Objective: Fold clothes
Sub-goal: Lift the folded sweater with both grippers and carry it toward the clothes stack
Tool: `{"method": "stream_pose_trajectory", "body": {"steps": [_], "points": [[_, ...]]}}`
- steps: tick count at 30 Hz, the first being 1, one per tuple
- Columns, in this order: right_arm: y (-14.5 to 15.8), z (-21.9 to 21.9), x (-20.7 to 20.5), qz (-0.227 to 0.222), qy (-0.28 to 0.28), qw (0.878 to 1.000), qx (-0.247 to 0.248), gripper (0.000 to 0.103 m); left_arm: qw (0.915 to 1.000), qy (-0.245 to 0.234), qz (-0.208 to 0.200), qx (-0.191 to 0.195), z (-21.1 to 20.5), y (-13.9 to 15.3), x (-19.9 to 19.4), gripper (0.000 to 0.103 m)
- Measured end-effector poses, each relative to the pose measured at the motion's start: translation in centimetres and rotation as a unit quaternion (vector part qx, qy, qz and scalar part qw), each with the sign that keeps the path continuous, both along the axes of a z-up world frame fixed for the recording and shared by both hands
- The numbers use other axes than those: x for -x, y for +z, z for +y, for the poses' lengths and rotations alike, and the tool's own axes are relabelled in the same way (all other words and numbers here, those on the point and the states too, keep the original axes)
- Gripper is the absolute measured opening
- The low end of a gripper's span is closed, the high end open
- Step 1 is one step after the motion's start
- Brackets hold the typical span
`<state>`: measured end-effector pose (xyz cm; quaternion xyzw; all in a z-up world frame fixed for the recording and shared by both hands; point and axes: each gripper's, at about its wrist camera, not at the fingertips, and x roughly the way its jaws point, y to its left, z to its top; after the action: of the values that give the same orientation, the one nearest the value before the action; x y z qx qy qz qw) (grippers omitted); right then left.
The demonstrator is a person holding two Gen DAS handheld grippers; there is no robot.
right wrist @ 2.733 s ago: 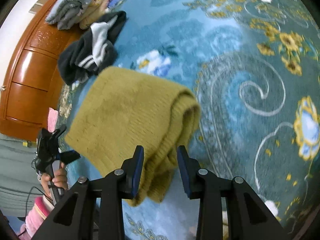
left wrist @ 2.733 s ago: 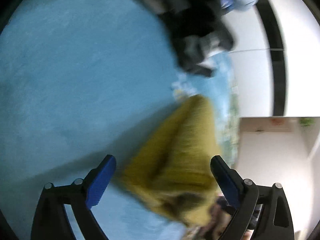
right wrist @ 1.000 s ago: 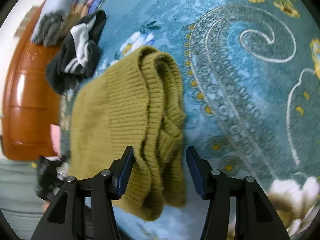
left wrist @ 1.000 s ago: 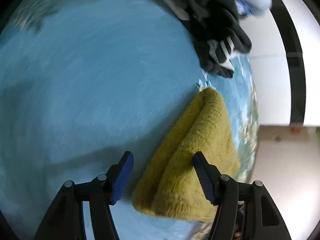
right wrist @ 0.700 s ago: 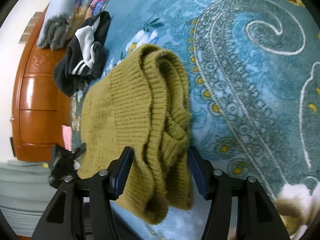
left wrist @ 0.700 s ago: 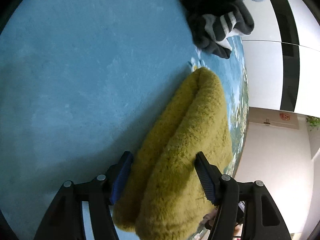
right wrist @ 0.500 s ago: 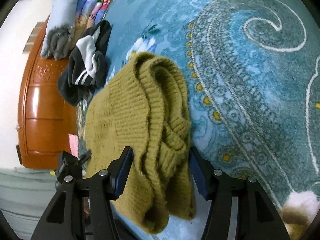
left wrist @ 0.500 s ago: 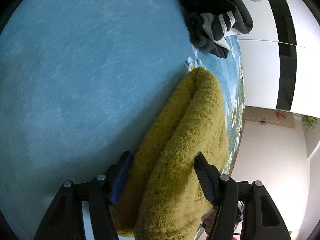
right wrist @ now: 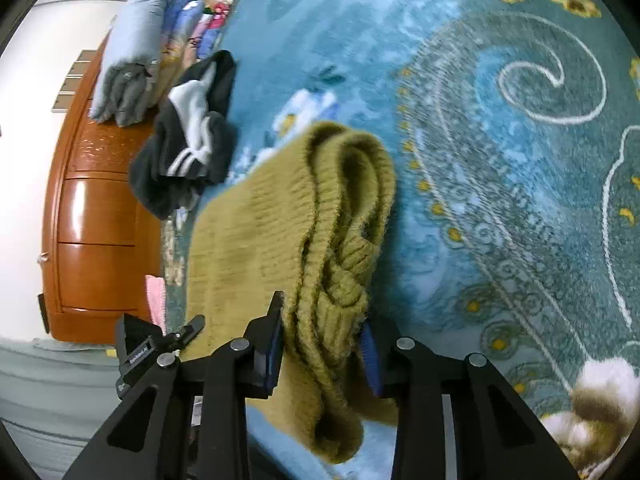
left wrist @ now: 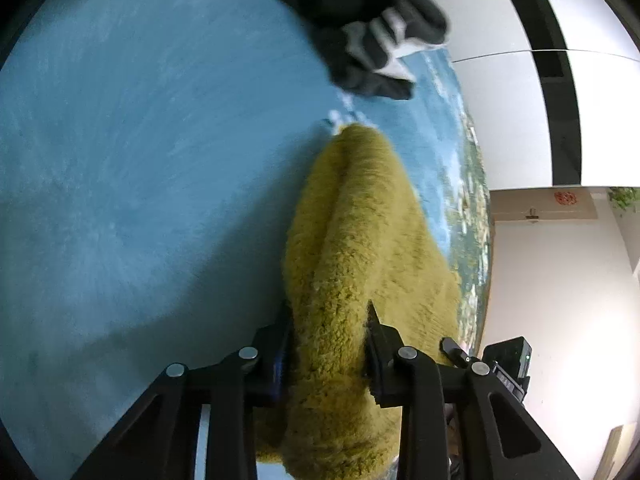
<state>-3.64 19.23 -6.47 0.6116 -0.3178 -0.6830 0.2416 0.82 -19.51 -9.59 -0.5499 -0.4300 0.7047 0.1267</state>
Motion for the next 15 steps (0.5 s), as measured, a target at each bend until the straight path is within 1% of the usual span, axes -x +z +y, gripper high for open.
{"method": "stream_pose_trajectory", "body": {"steps": [4,8,9,11,13,14,15], "points": [[2.6,-0.1,-0.6,0.017,0.007,1.000,0.011,0.034,0.9995,-0.006,0.032,-0.004,0.8,3.3,-0.7,0.031],[6.8,1.7,-2.2,0.057,-0.002,0.998,0.023,0.033,0.9964,-0.026,0.080,-0.007,4.3,7.7,-0.1,0.031],[7.9,2.4,-2.6,0.067,-0.008,0.997,0.025,0.033,0.9943,-0.035,0.100,-0.008,5.5,9.3,0.1,0.031],[11.0,5.3,-3.9,0.101,-0.028,0.994,0.024,0.033,0.9876,-0.056,0.146,-0.013,8.1,12.9,0.1,0.031],[14.3,8.6,-5.3,0.138,-0.050,0.989,0.022,0.033,0.9751,-0.084,0.204,-0.021,11.4,17.2,-0.2,0.031],[16.0,10.2,-6.1,0.157,-0.061,0.986,0.021,0.033,0.9686,-0.098,0.227,-0.025,12.9,18.9,-0.4,0.031],[17.7,11.9,-6.8,0.175,-0.071,0.982,0.020,0.033,0.9634,-0.110,0.243,-0.031,14.4,20.2,-0.4,0.031]]}}
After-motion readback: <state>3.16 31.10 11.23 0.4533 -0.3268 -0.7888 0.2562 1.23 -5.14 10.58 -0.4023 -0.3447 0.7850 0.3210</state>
